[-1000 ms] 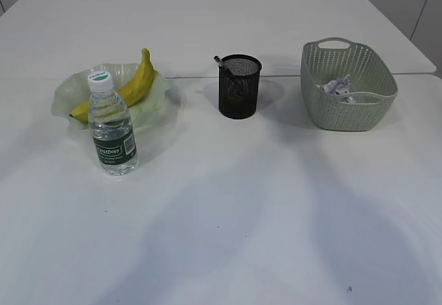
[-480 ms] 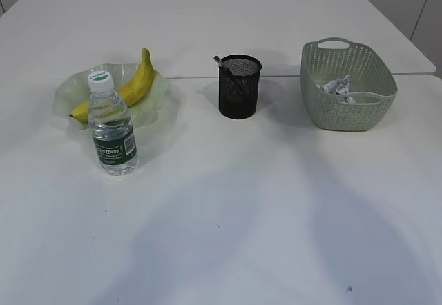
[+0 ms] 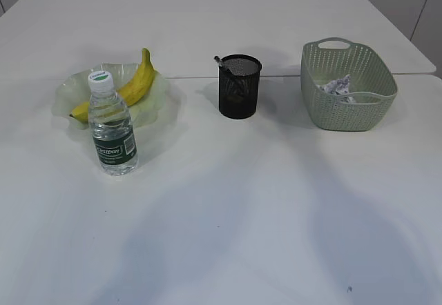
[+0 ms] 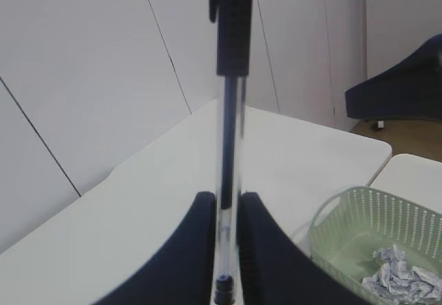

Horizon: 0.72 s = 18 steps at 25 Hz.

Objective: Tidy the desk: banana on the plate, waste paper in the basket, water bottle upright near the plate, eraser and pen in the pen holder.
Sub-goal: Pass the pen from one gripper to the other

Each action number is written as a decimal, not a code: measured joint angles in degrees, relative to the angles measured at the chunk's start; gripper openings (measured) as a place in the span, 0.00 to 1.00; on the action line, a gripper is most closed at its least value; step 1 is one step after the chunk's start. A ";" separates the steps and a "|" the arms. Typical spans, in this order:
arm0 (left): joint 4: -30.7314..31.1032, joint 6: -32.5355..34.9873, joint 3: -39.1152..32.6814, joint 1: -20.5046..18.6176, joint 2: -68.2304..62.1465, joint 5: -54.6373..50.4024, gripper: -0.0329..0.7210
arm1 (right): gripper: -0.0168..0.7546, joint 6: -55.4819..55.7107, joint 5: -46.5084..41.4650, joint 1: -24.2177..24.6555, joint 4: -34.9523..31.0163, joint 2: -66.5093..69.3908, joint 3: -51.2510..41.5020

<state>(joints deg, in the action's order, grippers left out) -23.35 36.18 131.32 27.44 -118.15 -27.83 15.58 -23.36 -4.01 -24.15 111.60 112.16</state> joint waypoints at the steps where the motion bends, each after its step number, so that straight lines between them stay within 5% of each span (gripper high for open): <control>1: -0.64 0.00 0.00 0.00 0.00 0.00 0.10 | 0.27 0.00 0.00 0.00 -1.68 0.00 0.00; 6: -3.08 0.00 0.00 -0.13 0.00 -0.11 0.10 | 0.27 -3.14 -0.12 0.00 -12.30 0.00 0.31; 12: -3.55 0.00 0.00 -0.13 0.00 -0.11 0.10 | 0.28 -20.23 -1.82 0.00 -30.85 0.00 2.78; 18: -3.64 0.00 0.00 -0.13 0.00 -0.11 0.10 | 0.36 -35.97 -5.55 0.00 -42.64 -0.08 3.29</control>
<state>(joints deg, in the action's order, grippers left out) -26.99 36.18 131.32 27.31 -118.15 -27.95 -20.39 -28.91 -4.01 -66.79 111.52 115.45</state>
